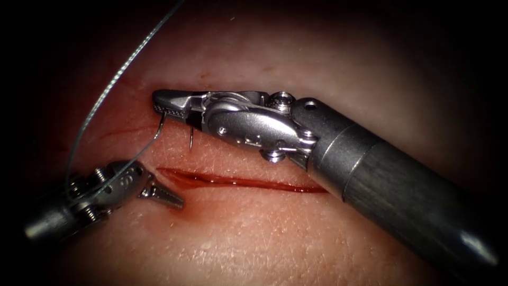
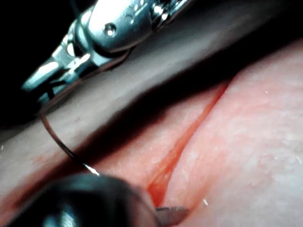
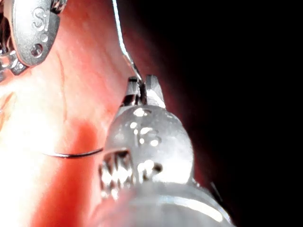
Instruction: Wound Closure
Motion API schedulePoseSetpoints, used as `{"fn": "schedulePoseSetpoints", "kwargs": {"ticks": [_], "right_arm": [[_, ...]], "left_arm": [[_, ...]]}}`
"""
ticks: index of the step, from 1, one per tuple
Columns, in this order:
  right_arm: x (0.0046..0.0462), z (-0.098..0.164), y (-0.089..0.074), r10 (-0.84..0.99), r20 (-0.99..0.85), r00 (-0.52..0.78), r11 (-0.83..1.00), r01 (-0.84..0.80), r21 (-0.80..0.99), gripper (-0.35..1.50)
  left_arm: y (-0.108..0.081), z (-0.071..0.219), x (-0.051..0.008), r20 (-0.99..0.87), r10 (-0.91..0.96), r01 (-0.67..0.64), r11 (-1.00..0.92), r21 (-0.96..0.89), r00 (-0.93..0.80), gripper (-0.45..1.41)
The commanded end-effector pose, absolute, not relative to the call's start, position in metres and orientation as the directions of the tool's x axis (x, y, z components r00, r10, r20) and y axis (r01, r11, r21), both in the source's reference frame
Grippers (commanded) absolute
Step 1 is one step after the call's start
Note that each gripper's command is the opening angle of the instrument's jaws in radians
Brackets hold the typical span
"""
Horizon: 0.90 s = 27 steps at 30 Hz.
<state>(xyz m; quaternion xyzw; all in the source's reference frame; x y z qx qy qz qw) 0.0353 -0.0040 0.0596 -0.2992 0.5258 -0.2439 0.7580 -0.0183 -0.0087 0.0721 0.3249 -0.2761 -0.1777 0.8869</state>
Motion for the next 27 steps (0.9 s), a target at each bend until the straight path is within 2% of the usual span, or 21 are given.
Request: {"fn": "schedulePoseSetpoints", "kwargs": {"ticks": [1,27], "right_arm": [[0.0357,0.0589,-0.003,-0.689,-0.647,0.328,0.698,0.059,-0.714,-0.35],[0.0367,0.0607,-0.0063,-0.676,-0.643,0.361,0.72,0.136,-0.68,-0.35]], "left_arm": [[-0.0076,0.0718,-0.0188,0.375,-0.499,0.141,0.726,0.673,0.781,-0.45],[-0.0081,0.0722,-0.0186,0.365,-0.499,0.147,0.725,0.673,0.786,-0.45]]}}
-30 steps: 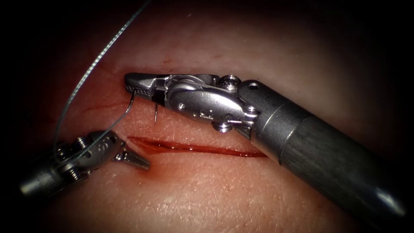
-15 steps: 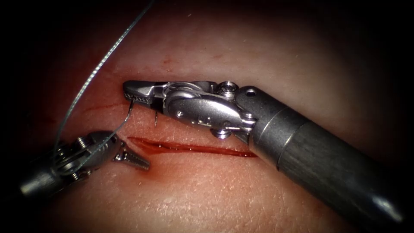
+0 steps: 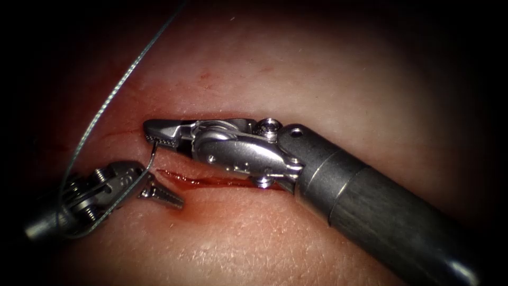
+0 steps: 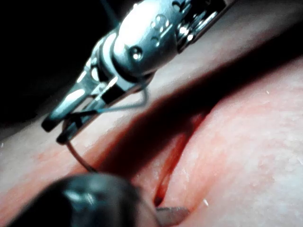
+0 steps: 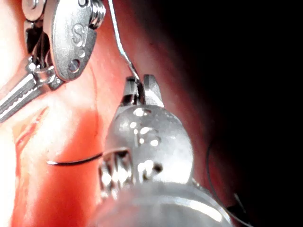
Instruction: Wound Closure
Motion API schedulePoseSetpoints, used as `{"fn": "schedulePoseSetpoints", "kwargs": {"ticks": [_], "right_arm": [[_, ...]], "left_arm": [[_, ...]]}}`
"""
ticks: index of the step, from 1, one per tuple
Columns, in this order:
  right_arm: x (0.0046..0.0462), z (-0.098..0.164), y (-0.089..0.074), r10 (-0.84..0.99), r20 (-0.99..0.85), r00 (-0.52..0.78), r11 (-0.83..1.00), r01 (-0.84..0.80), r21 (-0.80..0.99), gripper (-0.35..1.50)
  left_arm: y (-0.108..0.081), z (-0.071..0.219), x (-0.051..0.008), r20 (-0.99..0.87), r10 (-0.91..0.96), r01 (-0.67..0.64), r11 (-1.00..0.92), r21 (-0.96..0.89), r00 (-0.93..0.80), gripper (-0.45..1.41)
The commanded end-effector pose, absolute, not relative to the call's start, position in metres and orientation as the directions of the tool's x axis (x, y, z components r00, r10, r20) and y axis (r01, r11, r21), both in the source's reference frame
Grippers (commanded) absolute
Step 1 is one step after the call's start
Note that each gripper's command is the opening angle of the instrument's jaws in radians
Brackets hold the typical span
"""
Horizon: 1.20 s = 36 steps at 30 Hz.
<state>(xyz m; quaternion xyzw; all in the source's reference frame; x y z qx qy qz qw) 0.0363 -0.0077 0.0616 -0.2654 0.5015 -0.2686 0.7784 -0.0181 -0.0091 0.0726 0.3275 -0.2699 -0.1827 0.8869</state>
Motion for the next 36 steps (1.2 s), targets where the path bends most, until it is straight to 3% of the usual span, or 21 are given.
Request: {"fn": "schedulePoseSetpoints", "kwargs": {"ticks": [1,4,13,21,36], "right_arm": [[0.0366,0.0606,-0.0061,-0.66,-0.652,0.374,0.732,0.121,-0.671,-0.35],[0.0363,0.0608,-0.0053,-0.507,-0.736,0.447,0.823,-0.002,-0.568,-0.35],[0.0355,0.0633,-0.0056,-0.282,-0.862,0.42,0.929,-0.107,-0.356,-0.35],[0.0346,0.0638,-0.0046,-0.204,-0.889,0.41,0.949,-0.14,-0.282,-0.35],[0.0331,0.0649,-0.0032,0.151,-0.949,0.277,0.972,-0.216,0.092,-0.35]], "left_arm": [[-0.0083,0.0723,-0.0185,0.36,-0.493,0.147,0.726,0.671,0.792,-0.45],[-0.0091,0.073,-0.018,0.337,-0.474,0.148,0.729,0.669,0.814,-0.45],[-0.0105,0.0746,-0.0168,0.269,-0.429,0.161,0.736,0.657,0.862,-0.45],[-0.0119,0.0758,-0.0161,0.209,-0.391,0.169,0.737,0.655,0.897,-0.45],[-0.0124,0.0763,-0.0158,0.179,-0.359,0.163,0.74,0.653,0.916,-0.45]]}}
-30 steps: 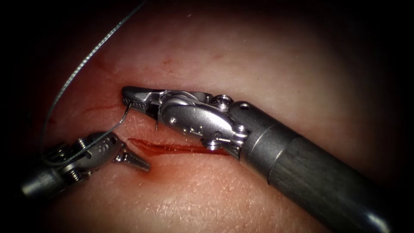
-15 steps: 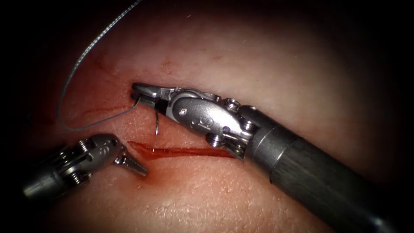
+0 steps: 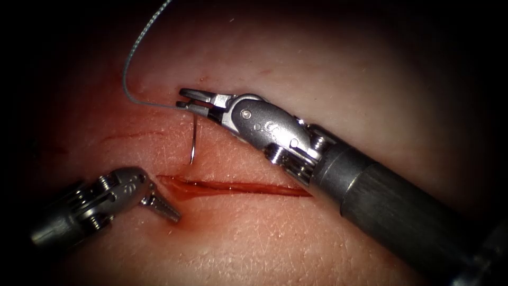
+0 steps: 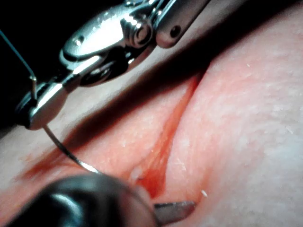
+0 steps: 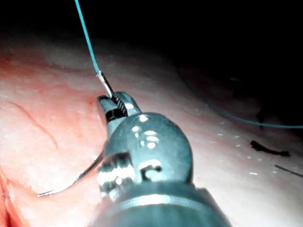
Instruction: Wound Closure
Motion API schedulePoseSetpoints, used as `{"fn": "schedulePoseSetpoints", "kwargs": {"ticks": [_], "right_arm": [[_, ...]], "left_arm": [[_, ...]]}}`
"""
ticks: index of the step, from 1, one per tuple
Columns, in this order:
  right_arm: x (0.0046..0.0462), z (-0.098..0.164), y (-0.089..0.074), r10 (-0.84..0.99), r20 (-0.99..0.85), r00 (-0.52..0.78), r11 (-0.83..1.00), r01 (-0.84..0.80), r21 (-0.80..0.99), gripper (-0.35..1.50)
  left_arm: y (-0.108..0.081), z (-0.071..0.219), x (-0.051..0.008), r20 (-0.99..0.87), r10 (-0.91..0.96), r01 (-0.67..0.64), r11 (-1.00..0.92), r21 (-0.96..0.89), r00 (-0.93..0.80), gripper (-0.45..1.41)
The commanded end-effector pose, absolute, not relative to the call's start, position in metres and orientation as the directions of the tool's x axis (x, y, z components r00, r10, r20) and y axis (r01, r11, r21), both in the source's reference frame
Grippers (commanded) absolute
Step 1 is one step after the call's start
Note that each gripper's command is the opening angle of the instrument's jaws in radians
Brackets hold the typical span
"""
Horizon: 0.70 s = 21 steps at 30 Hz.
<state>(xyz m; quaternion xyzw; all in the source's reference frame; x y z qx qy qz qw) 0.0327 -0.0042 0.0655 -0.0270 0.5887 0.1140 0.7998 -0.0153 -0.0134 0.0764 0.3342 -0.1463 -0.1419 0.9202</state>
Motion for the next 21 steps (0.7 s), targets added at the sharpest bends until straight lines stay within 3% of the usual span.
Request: {"fn": "schedulePoseSetpoints", "kwargs": {"ticks": [1,21], "right_arm": [[0.0331,0.0651,-0.0033,0.184,-0.945,0.269,0.967,-0.221,0.125,-0.35],[0.0324,0.0678,-0.005,0.677,-0.724,0.131,0.723,-0.302,0.621,-0.35]], "left_arm": [[-0.0124,0.0763,-0.0158,0.18,-0.358,0.162,0.74,0.653,0.916,-0.45],[-0.0127,0.0767,-0.0151,0.168,-0.33,0.15,0.75,0.644,0.929,-0.45]]}}
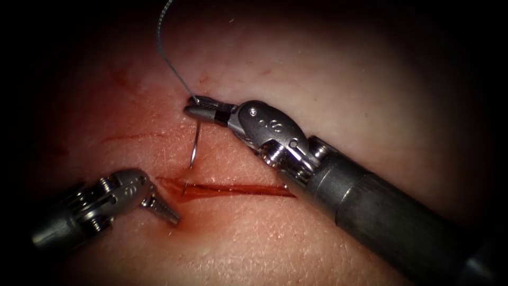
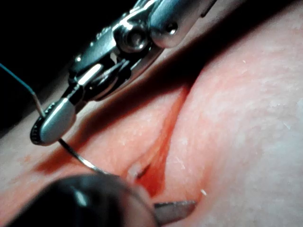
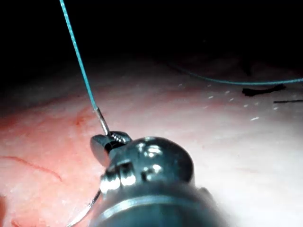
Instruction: Wound Closure
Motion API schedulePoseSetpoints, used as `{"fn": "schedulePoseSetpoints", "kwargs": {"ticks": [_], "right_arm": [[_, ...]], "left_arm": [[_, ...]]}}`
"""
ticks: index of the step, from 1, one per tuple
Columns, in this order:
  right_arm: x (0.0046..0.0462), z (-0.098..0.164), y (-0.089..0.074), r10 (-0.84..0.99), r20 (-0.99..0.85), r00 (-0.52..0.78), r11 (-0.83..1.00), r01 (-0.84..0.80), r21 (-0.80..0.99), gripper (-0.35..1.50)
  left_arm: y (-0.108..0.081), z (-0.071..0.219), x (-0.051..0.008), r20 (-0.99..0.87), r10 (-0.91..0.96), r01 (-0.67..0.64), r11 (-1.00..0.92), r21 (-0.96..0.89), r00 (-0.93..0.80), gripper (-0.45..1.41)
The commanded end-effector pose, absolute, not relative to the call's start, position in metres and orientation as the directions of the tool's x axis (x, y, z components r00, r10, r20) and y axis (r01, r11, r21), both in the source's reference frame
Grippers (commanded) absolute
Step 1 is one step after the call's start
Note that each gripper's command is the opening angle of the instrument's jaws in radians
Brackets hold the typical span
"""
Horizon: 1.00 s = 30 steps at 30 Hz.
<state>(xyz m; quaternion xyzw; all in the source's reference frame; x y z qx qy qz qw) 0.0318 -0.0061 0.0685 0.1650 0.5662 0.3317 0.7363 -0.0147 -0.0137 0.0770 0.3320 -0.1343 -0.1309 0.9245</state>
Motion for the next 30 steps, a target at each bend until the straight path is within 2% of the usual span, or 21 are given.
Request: {"fn": "schedulePoseSetpoints", "kwargs": {"ticks": [1,5,9,11,13,14,15,16,17,19,20,26,27,28,30], "right_arm": [[0.0324,0.0679,-0.0051,0.697,-0.706,0.124,0.704,-0.305,0.641,-0.35],[0.0324,0.0684,-0.006,0.766,-0.636,0.099,0.632,-0.301,0.714,-0.35],[0.0325,0.0682,-0.0064,0.871,-0.488,0.047,0.477,-0.313,0.821,-0.35],[0.0325,0.068,-0.0067,0.918,-0.396,0.022,0.383,-0.311,0.87,-0.35],[0.0325,0.068,-0.0067,0.939,-0.343,0.007,0.328,-0.311,0.892,-0.35],[0.0324,0.068,-0.0067,0.947,-0.321,0.002,0.306,-0.312,0.899,-0.35],[0.0322,0.068,-0.0067,0.963,-0.268,-0.015,0.25,-0.309,0.918,-0.35],[0.0321,0.068,-0.0067,0.963,-0.269,-0.016,0.251,-0.306,0.918,-0.35],[0.0319,0.0682,-0.0067,0.971,-0.237,-0.023,0.22,-0.296,0.93,-0.35],[0.0318,0.0683,-0.0067,0.974,-0.223,-0.029,0.206,-0.282,0.937,-0.35],[0.0318,0.0684,-0.0066,0.977,-0.211,-0.025,0.197,-0.27,0.942,-0.35],[0.0318,0.0689,-0.0067,0.98,-0.197,-0.018,0.187,-0.245,0.951,-0.35],[0.0318,0.0689,-0.0067,0.98,-0.198,-0.017,0.188,-0.245,0.951,-0.35],[0.0318,0.0689,-0.0067,0.98,-0.198,-0.017,0.188,-0.245,0.951,-0.35],[0.0318,0.069,-0.0067,0.98,-0.199,-0.017,0.188,-0.245,0.951,-0.35]], "left_arm": [[-0.0127,0.0767,-0.015,0.165,-0.333,0.154,0.748,0.645,0.928,-0.45],[-0.0125,0.0768,-0.0142,0.157,-0.333,0.158,0.747,0.646,0.93,-0.45],[-0.0124,0.0768,-0.0135,0.156,-0.332,0.157,0.746,0.648,0.93,-0.45],[-0.0123,0.0767,-0.0133,0.156,-0.329,0.154,0.744,0.65,0.931,-0.37],[-0.0121,0.0768,-0.0133,0.164,-0.333,0.16,0.757,0.634,0.928,0.3],[-0.012,0.0767,-0.0133,0.177,-0.338,0.156,0.758,0.633,0.924,0.56],[-0.0116,0.0763,-0.0132,0.252,-0.3,0.075,0.766,0.638,0.92,0.82],[-0.0115,0.0761,-0.0131,0.283,-0.289,0.045,0.769,0.638,0.915,0.87],[-0.0107,0.0749,-0.0129,0.421,-0.234,-0.097,0.769,0.631,0.877,0.92],[-0.0098,0.0737,-0.0122,0.494,-0.224,-0.164,0.764,0.625,0.84,0.89],[-0.009,0.073,-0.0114,0.52,-0.222,-0.172,0.778,0.605,0.825,0.79],[-0.0068,0.0729,-0.0103,0.538,-0.228,-0.15,0.809,0.569,0.812,0.72],[-0.0061,0.0727,-0.0104,0.54,-0.233,-0.139,0.816,0.561,0.809,0.64],[-0.0056,0.0724,-0.0106,0.544,-0.234,-0.134,0.823,0.553,0.806,0.64],[-0.0035,0.0706,-0.0118,0.637,-0.207,-0.165,0.865,0.474,0.743,0.47]]}}
